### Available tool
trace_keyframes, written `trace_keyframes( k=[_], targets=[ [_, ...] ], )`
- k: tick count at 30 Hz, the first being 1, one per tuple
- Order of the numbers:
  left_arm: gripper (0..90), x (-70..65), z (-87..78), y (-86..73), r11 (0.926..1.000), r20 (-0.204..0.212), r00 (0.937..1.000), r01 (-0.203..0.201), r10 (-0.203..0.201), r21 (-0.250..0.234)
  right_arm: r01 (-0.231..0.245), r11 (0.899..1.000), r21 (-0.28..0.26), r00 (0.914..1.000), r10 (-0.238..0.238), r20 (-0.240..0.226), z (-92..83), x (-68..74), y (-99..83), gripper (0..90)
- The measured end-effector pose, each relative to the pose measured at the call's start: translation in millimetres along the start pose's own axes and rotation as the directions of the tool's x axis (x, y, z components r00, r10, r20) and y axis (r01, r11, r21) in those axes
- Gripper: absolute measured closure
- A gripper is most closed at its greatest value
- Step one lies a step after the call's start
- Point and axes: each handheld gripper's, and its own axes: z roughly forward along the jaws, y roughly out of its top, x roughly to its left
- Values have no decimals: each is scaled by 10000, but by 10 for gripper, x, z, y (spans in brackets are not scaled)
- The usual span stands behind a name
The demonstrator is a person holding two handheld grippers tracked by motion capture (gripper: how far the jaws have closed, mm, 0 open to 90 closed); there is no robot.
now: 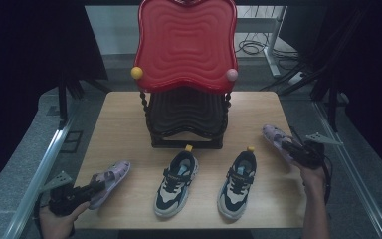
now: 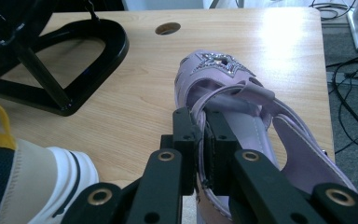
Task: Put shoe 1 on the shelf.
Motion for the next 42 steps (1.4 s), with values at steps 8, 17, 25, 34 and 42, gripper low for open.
trace_keyframes(
  k=[8, 17, 25, 34, 42],
  targets=[
    [855, -71, 43, 198, 9988, 118, 9998, -182, 187, -462, -25, 9998, -220, 9999, 22, -146, -66, 89, 4, 850],
    [852, -82, 78, 358, 9950, 380, 9992, -89, 128, -994, -208, 9980, -589, 9991, 186, -377, -215, 239, -32, 850],
    [851, -114, 184, 509, 9918, 599, 9980, -101, 179, -1270, -305, 9946, -993, 9983, 253, -523, -372, 342, -22, 850],
    [851, -169, 274, 638, 9878, 836, 9963, -40, 173, -1559, -409, 9911, -1263, 9973, 327, -664, -449, 463, -45, 850],
    [850, -206, 274, 652, 9821, 928, 9954, -55, 234, -1883, -402, 9861, -1609, 9961, 269, -838, -555, 586, -52, 849]
  ],
)
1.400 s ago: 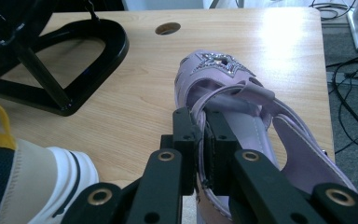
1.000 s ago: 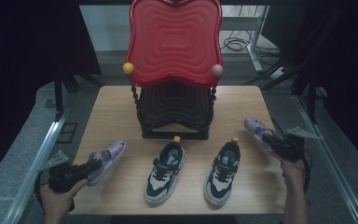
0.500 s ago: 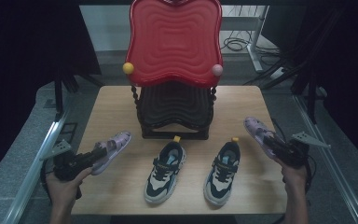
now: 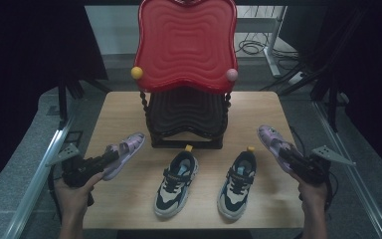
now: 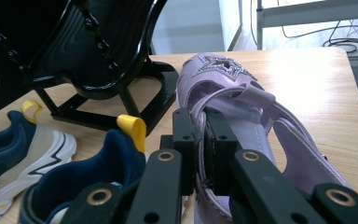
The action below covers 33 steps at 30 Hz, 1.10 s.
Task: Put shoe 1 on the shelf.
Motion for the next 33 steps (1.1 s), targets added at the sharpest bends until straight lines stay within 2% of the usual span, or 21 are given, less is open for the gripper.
trace_keyframes(
  k=[6, 14, 25, 33],
  targets=[
    [849, 0, 11, -26, 10000, 64, 10000, -2, 2, 6, -46, 9999, -124, 9999, 44, -129, -20, 74, 10, 849],
    [848, -34, 63, -54, 10000, 51, 10000, -65, 65, 31, 379, 9992, -149, 9989, -383, -279, -16, 231, 61, 847],
    [846, -79, 117, -86, 9994, -79, 9997, -216, 213, -284, 1040, 9940, -340, 9912, -1064, -782, 14, 477, 128, 844],
    [844, -117, 104, -72, 9977, -123, 9995, -283, 276, -611, 1237, 9916, -374, 9858, -1271, -1097, 64, 622, 141, 844]
  ],
)
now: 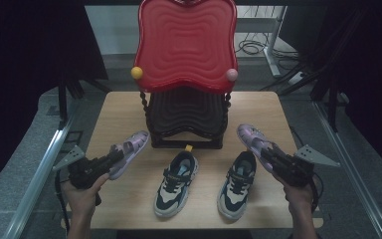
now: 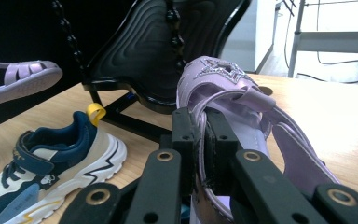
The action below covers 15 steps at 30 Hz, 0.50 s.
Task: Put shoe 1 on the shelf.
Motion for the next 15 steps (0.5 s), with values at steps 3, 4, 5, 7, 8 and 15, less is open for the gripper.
trace_keyframes(
  k=[3, 4, 5, 7, 8, 15],
  targets=[
    [843, -14, -2, 4, 10000, 72, 10000, -8, 8, -46, 151, 9999, -22, 9998, -151, -158, 4, 45, 26, 843],
    [843, -16, 0, 4, 10000, 82, 10000, -1, 2, -61, 170, 9998, -48, 9996, -171, -212, 5, 57, 32, 843],
    [843, -17, 3, 4, 10000, 99, 10000, 6, -6, -71, 145, 9999, -80, 9996, -147, -247, 8, 68, 36, 843],
    [843, -21, 7, 3, 10000, 84, 10000, -23, 23, -64, 194, 9998, -76, 9993, -197, -316, 16, 93, 43, 843],
    [843, -25, 13, 1, 10000, 77, 10000, -26, 27, -76, 211, 9998, -73, 9991, -213, -366, 21, 101, 44, 843],
    [843, -62, 36, -3, 9999, 173, 9998, -78, 80, -118, 383, 9992, -101, 9976, -388, -567, 61, 169, 60, 842]
  ],
)
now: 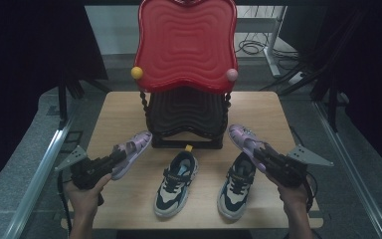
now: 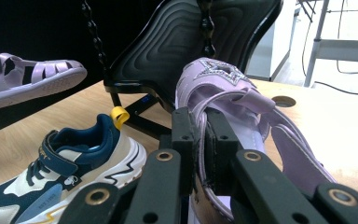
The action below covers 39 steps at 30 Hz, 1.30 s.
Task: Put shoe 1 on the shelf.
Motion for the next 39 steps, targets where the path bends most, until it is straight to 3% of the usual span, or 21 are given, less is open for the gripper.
trace_keyframes(
  k=[14, 29, 39],
  targets=[
    [843, -93, 97, 42, 9998, 221, 9995, -205, 205, 1, 267, 9996, 90, 9985, -263, -475, 115, 180, 36, 841],
    [843, -178, 257, 74, 9976, 318, 9981, -535, 521, 432, 559, 9984, -21, 9929, -558, -1052, 186, 333, 120, 841],
    [842, -279, 383, 167, 9953, 486, 9958, -798, 771, 553, 845, 9963, 139, 9864, -817, -1428, 384, 430, 162, 841]
  ],
)
